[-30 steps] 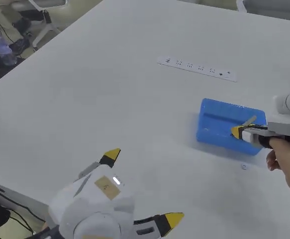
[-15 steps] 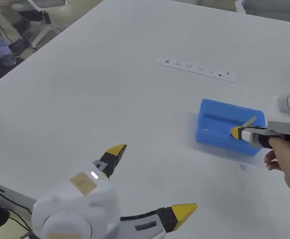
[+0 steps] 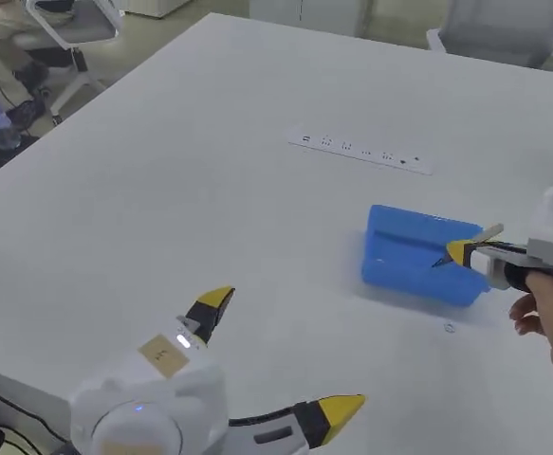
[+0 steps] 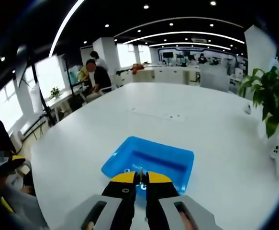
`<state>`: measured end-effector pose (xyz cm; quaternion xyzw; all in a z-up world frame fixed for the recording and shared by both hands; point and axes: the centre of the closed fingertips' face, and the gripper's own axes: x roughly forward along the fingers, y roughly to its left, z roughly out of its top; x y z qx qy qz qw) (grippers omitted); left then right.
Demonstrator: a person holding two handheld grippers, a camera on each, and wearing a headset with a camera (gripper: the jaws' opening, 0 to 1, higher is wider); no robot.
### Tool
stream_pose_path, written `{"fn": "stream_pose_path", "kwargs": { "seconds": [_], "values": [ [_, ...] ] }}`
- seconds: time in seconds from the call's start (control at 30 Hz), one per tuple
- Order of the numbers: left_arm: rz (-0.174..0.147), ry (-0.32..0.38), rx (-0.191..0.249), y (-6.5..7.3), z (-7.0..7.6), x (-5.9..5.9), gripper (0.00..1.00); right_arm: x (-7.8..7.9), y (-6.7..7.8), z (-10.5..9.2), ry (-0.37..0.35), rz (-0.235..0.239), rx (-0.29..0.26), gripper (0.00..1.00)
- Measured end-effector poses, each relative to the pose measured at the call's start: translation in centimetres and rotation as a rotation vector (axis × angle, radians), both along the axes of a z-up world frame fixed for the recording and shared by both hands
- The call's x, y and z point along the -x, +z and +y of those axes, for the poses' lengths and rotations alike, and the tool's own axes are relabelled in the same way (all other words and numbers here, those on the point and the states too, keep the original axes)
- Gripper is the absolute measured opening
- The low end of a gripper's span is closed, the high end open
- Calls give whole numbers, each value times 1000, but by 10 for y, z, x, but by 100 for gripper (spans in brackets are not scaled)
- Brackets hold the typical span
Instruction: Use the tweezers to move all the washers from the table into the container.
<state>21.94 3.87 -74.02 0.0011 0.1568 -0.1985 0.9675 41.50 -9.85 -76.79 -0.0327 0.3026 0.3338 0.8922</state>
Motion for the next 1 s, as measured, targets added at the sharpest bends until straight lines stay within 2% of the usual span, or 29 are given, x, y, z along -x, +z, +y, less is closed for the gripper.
{"fn": "stream_pose_path", "kwargs": {
  "seconds": [0.1, 0.17, 0.2, 0.3, 0.53, 0.77, 1.0],
  "values": [
    [7, -12, -14, -2, -1, 1, 99, 9, 4, -5, -8, -12, -1, 3],
    [10, -11, -42, -6, 0, 1, 99, 16, 3, -8, -7, -18, 13, 3],
    [22, -11, -60, -8, 0, 1, 99, 20, 3, -11, -7, -24, 25, 3],
    [22, -21, -56, -9, 0, 2, 99, 29, 1, -16, -12, -31, 35, 3],
    [24, -18, -60, -10, 1, 2, 96, 44, -27, -24, -28, 31, 50, 3],
    [37, -14, -78, -14, 3, 2, 99, 45, -54, -33, -61, 83, 71, 3],
    [55, -12, -103, -19, 4, 2, 99, 34, -56, -38, -87, 80, 79, 3]
  ]
}}
